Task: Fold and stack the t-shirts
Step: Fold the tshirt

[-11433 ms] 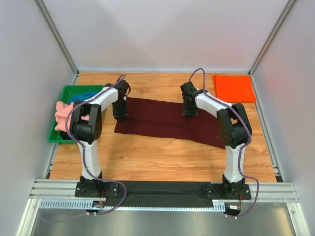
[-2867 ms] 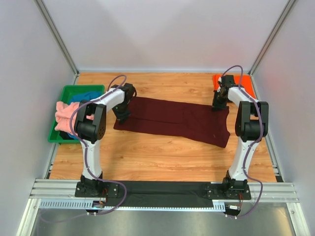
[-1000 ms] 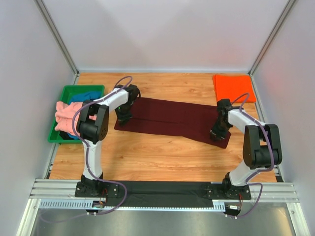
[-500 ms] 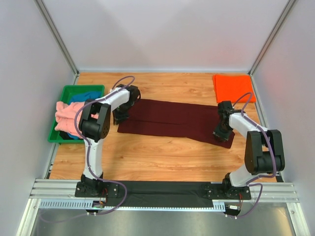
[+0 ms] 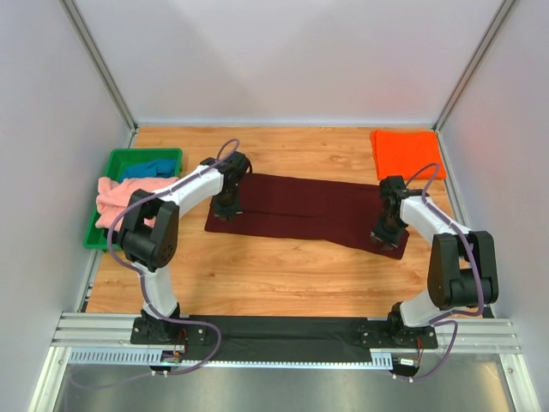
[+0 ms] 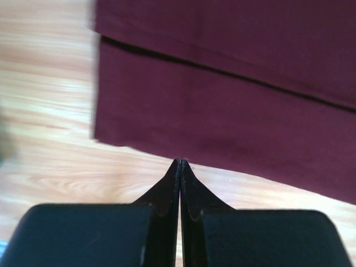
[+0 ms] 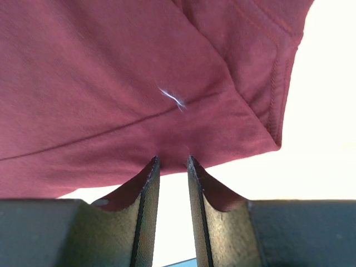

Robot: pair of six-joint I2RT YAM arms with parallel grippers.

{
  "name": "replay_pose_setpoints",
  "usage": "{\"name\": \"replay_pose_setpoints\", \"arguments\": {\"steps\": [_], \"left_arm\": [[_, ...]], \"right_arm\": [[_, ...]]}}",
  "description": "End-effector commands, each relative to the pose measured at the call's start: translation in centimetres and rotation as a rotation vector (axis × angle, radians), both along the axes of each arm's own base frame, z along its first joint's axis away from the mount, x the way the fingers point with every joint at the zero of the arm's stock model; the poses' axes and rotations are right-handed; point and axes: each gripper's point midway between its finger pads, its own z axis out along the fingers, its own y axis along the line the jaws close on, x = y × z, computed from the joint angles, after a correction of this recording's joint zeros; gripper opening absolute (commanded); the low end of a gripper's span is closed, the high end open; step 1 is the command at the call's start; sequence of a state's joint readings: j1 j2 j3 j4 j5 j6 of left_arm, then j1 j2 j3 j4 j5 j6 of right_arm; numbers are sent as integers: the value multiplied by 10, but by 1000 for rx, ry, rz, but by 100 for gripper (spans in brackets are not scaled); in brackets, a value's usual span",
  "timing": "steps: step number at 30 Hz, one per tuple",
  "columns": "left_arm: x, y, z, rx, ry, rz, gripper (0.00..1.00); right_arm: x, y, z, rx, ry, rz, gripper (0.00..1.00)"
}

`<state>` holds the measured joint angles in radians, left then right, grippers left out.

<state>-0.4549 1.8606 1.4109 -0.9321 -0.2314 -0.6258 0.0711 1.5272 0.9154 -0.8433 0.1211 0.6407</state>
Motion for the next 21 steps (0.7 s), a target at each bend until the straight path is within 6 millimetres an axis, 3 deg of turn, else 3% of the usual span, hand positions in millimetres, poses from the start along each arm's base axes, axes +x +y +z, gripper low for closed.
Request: {"name": "replay_pose_setpoints", "arguments": {"steps": [1, 4, 5, 7, 10, 15, 21], "left_arm": [[-6, -23, -28, -137, 72, -53, 0], [-12, -2, -51, -11, 157, 8, 0], [-12, 15, -62, 93, 171, 35, 0], [-10, 32, -62, 196, 172, 60, 0], [-10, 37, -62, 215, 169, 71, 0], [-12, 61, -56, 299, 186, 124, 0], [-13, 60, -56, 290, 190, 109, 0]], "right_arm": [[-4, 1, 8, 0, -18, 3, 28], [-5, -9, 0, -51, 3, -4, 28], [-9, -12, -5, -63, 15, -4, 27], [-5, -18, -13, -87, 2, -6, 27], [-10, -27, -26, -139, 24, -3, 27], [-26, -46, -31, -208, 72, -25, 26], [-27, -57, -30, -271, 87, -48, 25]]}}
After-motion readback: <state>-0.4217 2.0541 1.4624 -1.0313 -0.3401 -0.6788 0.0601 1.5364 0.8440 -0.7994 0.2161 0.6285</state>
